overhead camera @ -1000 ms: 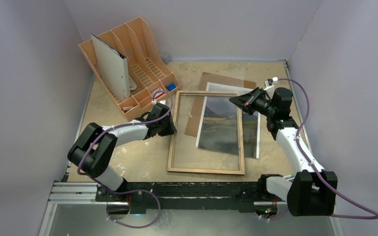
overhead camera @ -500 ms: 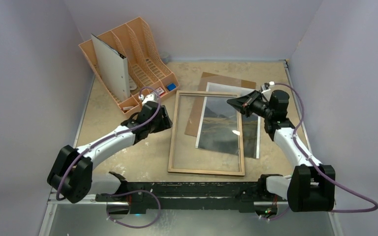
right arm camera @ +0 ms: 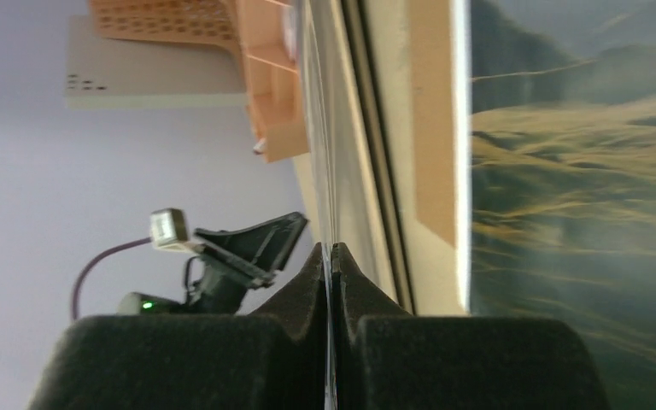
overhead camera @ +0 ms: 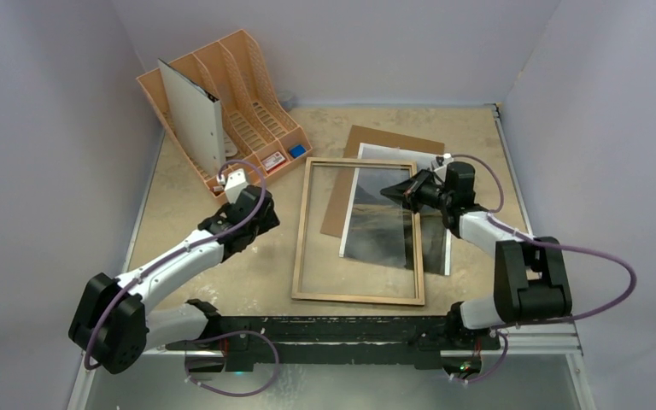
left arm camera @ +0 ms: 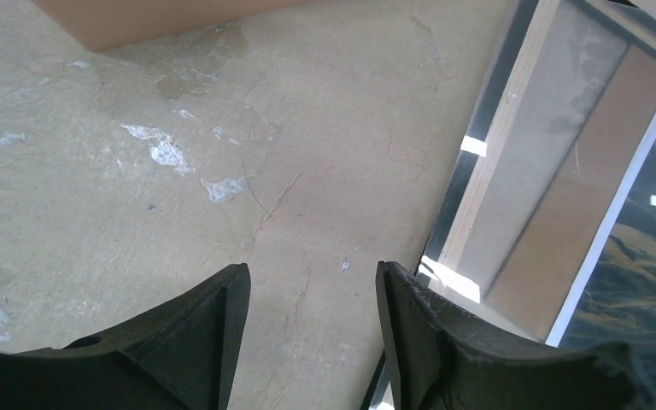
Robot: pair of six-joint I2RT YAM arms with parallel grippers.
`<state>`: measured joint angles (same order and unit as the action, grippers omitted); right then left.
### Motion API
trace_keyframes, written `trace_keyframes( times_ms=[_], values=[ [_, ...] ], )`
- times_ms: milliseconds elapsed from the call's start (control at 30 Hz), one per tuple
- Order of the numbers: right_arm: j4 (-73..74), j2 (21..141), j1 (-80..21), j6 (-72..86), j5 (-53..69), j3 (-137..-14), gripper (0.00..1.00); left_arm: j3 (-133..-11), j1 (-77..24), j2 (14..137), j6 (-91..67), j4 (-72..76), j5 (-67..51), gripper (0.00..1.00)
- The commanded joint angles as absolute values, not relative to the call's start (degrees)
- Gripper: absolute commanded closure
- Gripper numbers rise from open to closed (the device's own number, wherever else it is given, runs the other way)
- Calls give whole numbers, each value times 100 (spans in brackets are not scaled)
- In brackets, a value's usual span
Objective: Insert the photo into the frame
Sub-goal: Place the photo frame item in the photo frame.
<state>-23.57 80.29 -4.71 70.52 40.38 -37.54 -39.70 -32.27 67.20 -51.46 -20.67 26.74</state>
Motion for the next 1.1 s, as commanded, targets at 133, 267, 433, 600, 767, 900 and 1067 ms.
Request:
trace_keyframes(
  times_ms=[133, 267, 433, 600, 767, 900, 1067],
  values=[
    [-2524, 8537, -257, 5469, 3862, -3655, 100, -3710, -3199, 6842, -4797, -1153, 1856, 40],
    [-2345, 8474, -101, 5056, 3725, -3663, 100, -3735, -3199, 7103, -4722, -903, 1507, 39],
    [-2469, 8318, -9, 4831, 3647, -3520, 100, -3765, -3194, 7359, -4691, -658, 1219, 39],
    [-2769, 8397, 182, 4878, 4034, -3353, 100, -3836, -3198, 7543, -4667, -604, 1090, 39],
    [-2778, 8498, 193, 4713, 4186, -3335, 100, -3864, -3193, 7647, -4626, -570, 1010, 39],
    [-2575, 8653, 202, 4370, 4336, -3523, 100, -3906, -3191, 7754, -4542, -568, 945, 39],
    [-2142, 8884, 223, 4002, 4440, -3763, 100, -3929, -3190, 7883, -4462, -515, 817, 39]
  ],
)
